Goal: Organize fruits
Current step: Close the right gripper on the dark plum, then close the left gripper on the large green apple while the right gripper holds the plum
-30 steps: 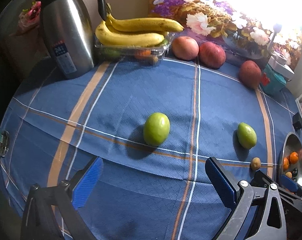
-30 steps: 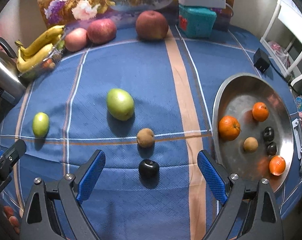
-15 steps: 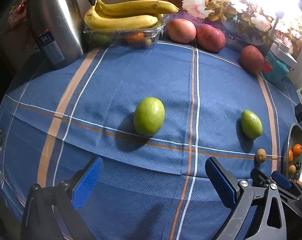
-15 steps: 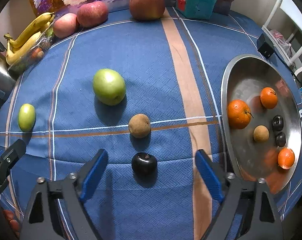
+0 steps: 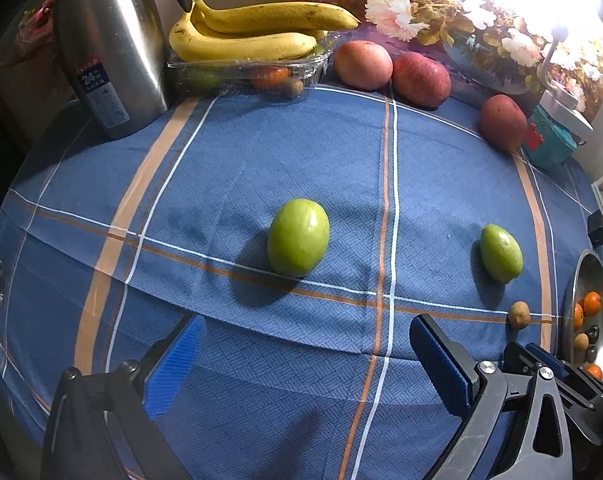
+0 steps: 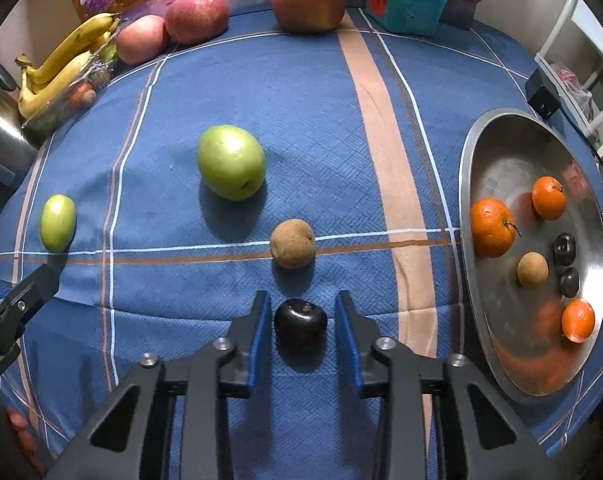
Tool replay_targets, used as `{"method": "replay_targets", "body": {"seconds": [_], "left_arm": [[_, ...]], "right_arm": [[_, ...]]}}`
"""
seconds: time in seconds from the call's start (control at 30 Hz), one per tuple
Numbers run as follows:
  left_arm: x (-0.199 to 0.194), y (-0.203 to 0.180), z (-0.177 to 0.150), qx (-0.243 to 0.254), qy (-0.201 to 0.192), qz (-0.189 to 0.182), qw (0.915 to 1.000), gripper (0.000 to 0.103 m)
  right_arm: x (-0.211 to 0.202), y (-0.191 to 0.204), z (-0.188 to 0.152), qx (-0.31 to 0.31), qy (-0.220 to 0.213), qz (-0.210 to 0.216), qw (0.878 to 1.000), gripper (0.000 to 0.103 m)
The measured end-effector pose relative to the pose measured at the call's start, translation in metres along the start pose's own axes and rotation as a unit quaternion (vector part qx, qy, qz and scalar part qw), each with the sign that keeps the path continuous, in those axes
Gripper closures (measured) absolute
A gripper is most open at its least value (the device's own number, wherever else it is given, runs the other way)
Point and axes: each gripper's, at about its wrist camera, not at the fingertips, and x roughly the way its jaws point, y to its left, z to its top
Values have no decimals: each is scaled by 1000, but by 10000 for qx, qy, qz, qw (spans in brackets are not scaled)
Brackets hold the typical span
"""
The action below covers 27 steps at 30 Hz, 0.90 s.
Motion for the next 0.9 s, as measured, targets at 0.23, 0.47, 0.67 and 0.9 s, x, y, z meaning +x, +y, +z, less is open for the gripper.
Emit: {"method": "replay_targets", "body": {"seconds": [0.23,0.47,0.67,0.9], "left_arm": [[-3,2,3,-39,-75,-34,10000,0],[-6,5,10,-182,-308,-90,9993,0],[-1,9,24,-235,-482,-77,9985,0],[9,9,35,-321,-529,3,9981,1]], "right_arm": [[-2,4,-1,-40,-31,46,10000,77],[-29,-1,7,3,-472,311,9984,77],[-41,2,8,-13,-748,442,9962,77],[-46,5,14,-52,-928,458,9946,77]]}}
